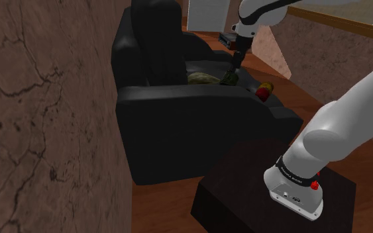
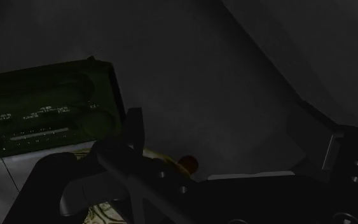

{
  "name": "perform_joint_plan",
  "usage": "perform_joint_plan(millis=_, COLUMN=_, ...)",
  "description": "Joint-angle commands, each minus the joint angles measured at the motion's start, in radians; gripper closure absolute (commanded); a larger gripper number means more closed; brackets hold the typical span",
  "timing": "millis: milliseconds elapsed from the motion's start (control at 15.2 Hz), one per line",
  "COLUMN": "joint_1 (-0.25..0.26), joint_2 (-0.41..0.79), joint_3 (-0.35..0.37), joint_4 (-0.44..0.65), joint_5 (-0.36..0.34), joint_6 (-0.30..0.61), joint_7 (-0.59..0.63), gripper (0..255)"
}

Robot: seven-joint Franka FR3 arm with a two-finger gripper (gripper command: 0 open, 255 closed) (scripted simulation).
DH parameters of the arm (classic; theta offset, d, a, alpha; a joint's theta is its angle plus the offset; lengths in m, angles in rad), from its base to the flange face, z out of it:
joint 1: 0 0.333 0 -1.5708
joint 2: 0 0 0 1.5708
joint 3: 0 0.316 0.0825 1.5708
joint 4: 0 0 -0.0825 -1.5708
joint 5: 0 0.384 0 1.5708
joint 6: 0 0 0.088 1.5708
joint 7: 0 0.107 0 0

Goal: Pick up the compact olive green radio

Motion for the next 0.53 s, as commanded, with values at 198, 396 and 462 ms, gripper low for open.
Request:
perform_joint_plan(millis=198, joint_1=-0.013, joint_2=0.189, joint_3=-0.059, joint_4=0.136, joint_5=0.079, joint_6=0.054, joint_7=-0.149, gripper=0)
perform_joint_plan(millis=396, joint_1=-0.034, joint_2=0.309, joint_3=-0.078, joint_4=0.237, joint_5=0.143, joint_6=0.066, joint_7=-0.238, gripper=0)
perform_joint_plan(millis=462, joint_1=-0.044, joint_2=0.35, joint_3=-0.082, joint_4=0.273, joint_5=0.165, joint_6=0.067, joint_7=-0.266, gripper=0)
